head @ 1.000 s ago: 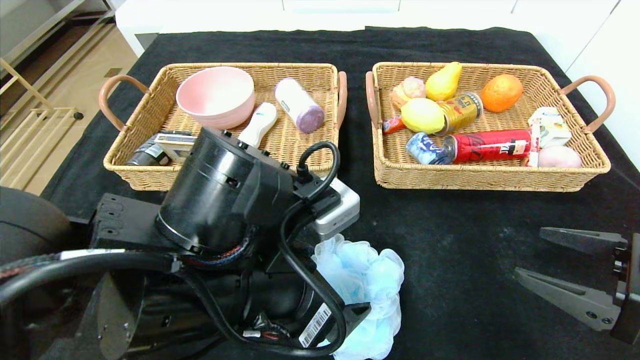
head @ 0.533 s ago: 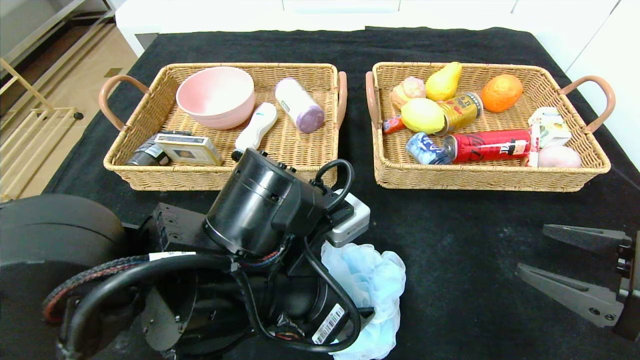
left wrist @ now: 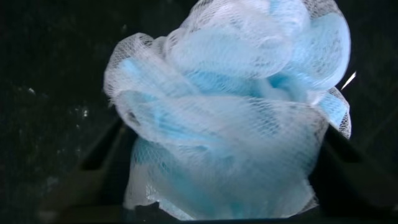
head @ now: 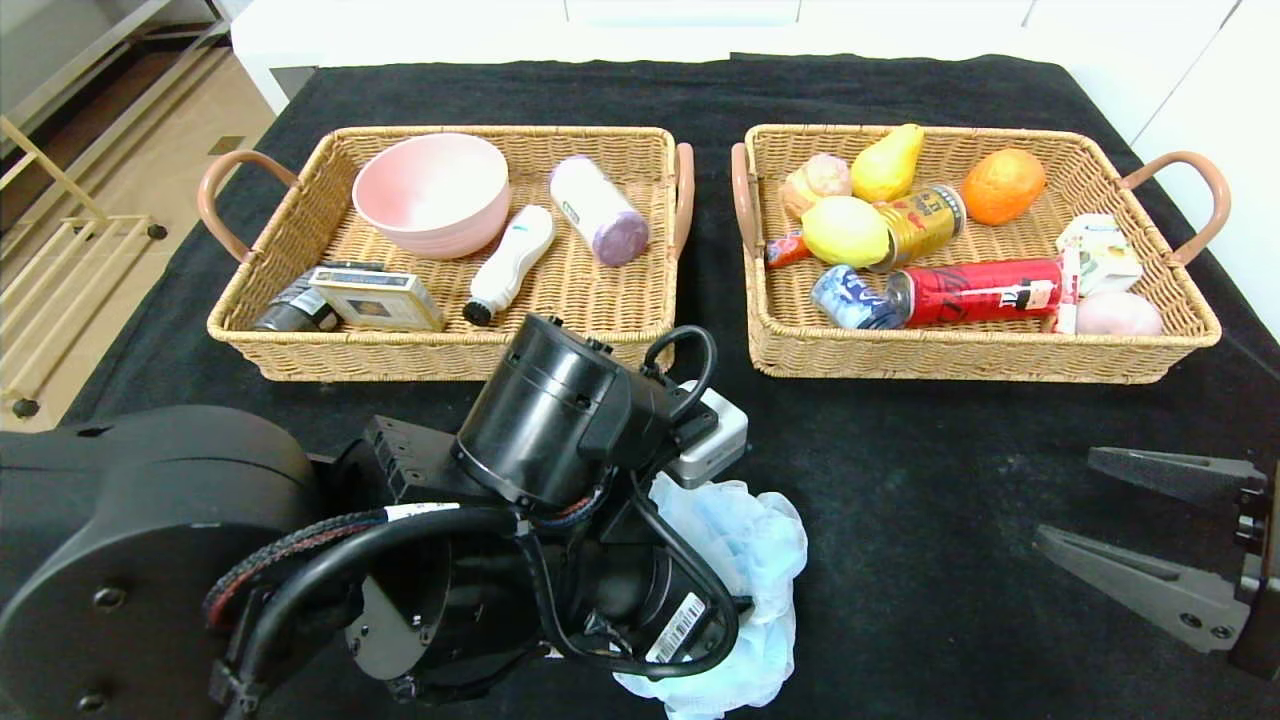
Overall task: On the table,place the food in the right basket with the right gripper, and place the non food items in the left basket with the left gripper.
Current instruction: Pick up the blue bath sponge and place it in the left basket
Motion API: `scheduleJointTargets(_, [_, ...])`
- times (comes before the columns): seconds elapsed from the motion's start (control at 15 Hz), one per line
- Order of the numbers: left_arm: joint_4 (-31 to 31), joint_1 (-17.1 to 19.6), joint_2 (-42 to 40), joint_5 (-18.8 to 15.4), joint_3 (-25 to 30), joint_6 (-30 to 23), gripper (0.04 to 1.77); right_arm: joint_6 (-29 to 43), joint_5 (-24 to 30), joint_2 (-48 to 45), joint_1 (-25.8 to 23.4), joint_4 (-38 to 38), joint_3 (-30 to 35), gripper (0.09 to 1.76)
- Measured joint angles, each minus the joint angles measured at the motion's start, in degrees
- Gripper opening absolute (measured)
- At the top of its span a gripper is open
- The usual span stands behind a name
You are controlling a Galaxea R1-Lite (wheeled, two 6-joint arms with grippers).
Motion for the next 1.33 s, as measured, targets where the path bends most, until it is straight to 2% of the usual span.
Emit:
scheduleJointTargets(0.2, [-0.26,0.05,0.22,0.02,0.2,0.09,1.09,-0.05,0.0,-0.09,0.02,0.0,0.02,1.71])
scheduleJointTargets(0.4, [-0.28,0.09,0.46,0.04,0.2,0.11,0.8,-0.05,0.0,-0.09,0.02,0.0,0.02,1.71])
scheduleJointTargets(0.53, [-0.34,0.09,0.68,0.06,0.09,0.06,0.53,-0.02,0.0,-0.09,0.02,0.0,0.02,1.71])
scheduleJointTargets(1.33, [-0.22,0.74,0.18,0.04,-0.43,-0.13,0.51,-0.05,0.02,0.09,0.02,0.0,0.17,1.71])
